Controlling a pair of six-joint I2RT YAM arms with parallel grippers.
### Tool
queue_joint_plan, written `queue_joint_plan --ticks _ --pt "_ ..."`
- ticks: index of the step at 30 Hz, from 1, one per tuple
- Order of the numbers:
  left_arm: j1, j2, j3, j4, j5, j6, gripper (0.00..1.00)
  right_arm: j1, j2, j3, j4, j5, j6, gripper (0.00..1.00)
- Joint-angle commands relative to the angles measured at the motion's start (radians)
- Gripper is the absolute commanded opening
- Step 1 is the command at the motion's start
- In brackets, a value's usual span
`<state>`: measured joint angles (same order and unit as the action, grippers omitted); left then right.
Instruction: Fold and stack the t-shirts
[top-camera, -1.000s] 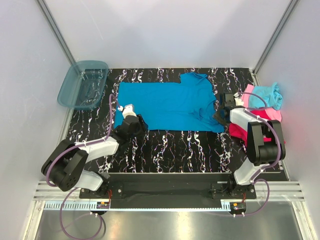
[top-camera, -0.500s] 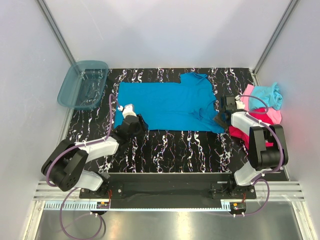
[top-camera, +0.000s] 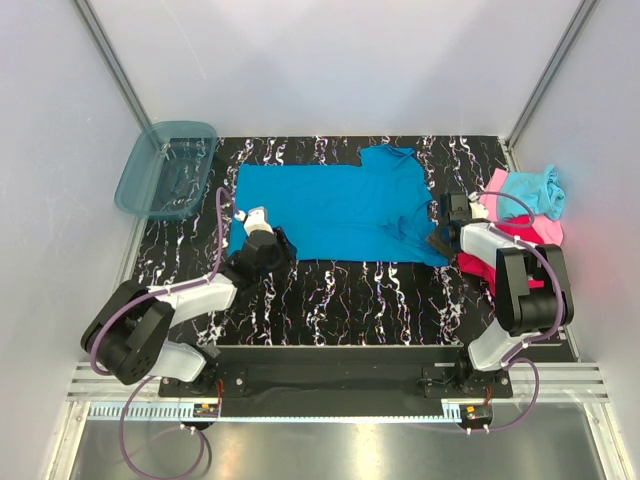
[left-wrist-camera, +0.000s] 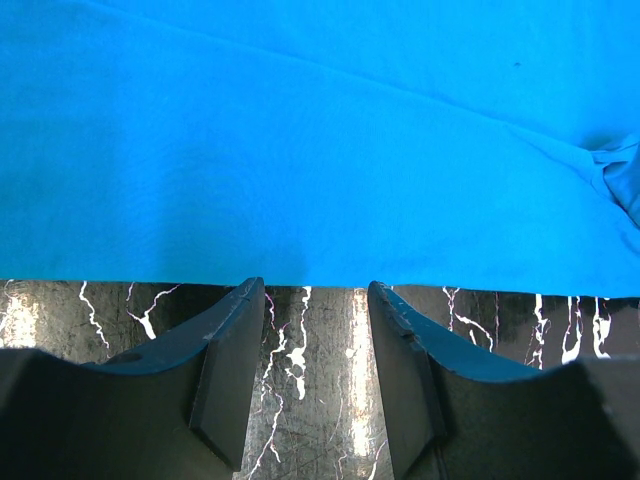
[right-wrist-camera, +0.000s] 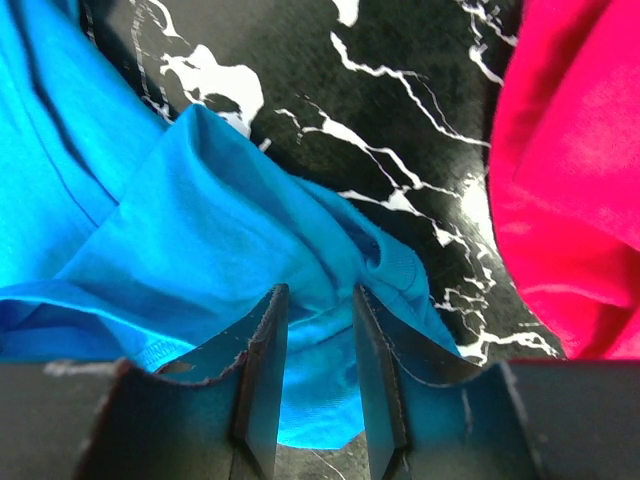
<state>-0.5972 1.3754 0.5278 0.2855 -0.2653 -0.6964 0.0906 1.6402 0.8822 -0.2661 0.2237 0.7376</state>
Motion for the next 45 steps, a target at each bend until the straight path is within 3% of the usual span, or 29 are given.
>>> queue_joint_plan --ticks 1,7,11,25,45 --pt "-0.003 -0.03 -0.008 0.052 -0.011 0.014 0.5 -0.005 0.023 0.027 0.027 0.023 0.011 0.39" --pt "-0.003 -0.029 -0.009 0.05 -0.014 0.015 0.5 -0.003 0.033 0.04 0.038 0.014 0.019 0.32" --pt "-0.003 -0.027 -0.008 0.052 -0.014 0.015 0.5 -0.003 0.009 0.038 0.038 0.016 0.019 0.0" --pt "-0.003 -0.021 -0.005 0.053 -0.009 0.014 0.5 -0.003 -0.154 0.052 0.024 0.019 0.028 0.0" --pt "-0.003 -0.016 -0.002 0.057 -0.008 0.017 0.5 -0.005 -0.097 0.11 0.019 0.008 0.022 0.03"
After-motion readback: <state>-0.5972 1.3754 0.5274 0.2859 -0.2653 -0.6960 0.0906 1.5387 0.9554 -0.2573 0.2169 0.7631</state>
